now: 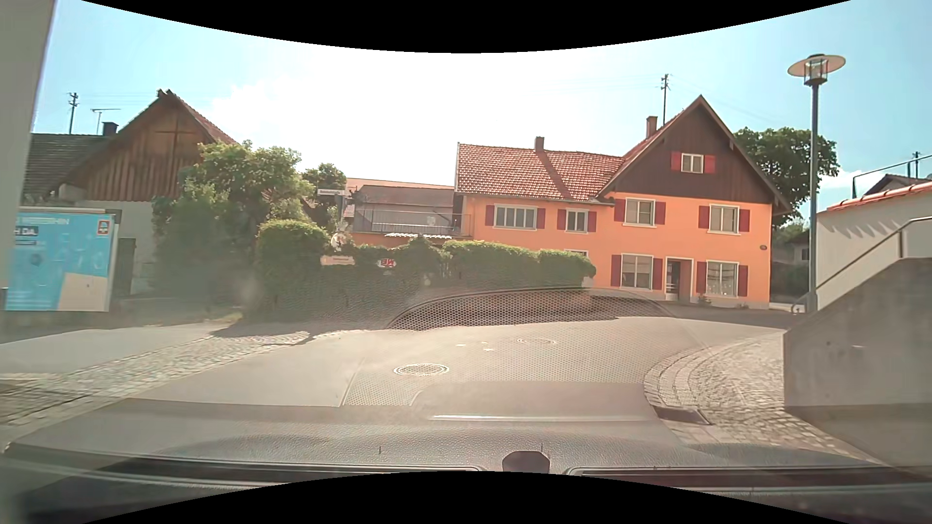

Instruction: Follow the waypoints while adhering to traffic rules and regulations

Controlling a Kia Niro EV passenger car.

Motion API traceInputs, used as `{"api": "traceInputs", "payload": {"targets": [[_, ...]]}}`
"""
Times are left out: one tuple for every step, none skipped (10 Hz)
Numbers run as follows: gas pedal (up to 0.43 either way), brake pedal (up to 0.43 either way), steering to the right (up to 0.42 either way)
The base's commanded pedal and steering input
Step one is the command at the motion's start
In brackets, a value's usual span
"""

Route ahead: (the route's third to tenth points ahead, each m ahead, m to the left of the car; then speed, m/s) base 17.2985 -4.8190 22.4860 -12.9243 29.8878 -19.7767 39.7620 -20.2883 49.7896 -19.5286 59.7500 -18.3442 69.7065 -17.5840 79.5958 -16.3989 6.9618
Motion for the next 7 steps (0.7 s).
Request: {"api": "traceInputs", "payload": {"targets": [[0.0,0.012,0.154],[0.0,0.006,0.183],[0.0,0.006,0.205],[0.0,0.006,0.23],[0.0,0.006,0.249],[0.079,0.006,0.263],[0.11,0.006,0.265]]}}
